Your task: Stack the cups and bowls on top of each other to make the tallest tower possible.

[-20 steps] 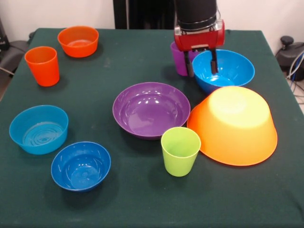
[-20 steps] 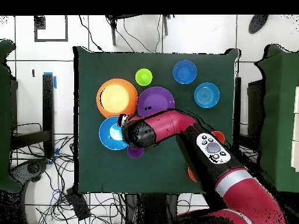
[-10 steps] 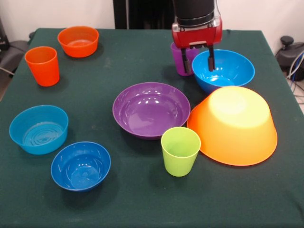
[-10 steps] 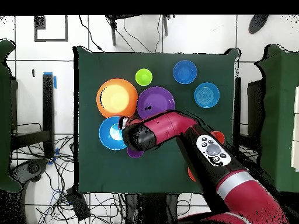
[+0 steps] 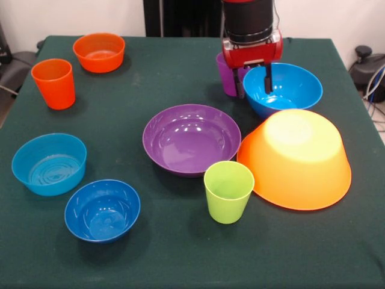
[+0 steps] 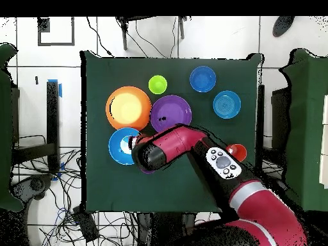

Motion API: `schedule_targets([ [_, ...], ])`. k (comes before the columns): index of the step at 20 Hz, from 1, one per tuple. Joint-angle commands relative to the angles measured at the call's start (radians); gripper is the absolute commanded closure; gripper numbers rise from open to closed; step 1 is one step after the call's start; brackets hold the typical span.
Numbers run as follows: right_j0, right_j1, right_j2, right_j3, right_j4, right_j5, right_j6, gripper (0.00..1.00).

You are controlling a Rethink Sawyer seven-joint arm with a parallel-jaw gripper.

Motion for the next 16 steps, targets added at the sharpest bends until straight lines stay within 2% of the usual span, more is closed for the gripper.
schedule_targets([
  [1,0.061,0.111,-0.057,-0.052,-0.144,-0.031,-0.117,0.0],
  [3,0.065,0.129,-0.059,-0.069,-0.155,-0.033,-0.113,0.0],
  [9,0.059,0.12,-0.05,-0.066,-0.157,-0.034,-0.095,0.0],
  [10,0.059,0.118,-0.048,-0.066,-0.16,-0.036,-0.091,1.0],
  [16,0.056,0.115,-0.05,-0.06,-0.153,-0.053,-0.071,1.0],
])
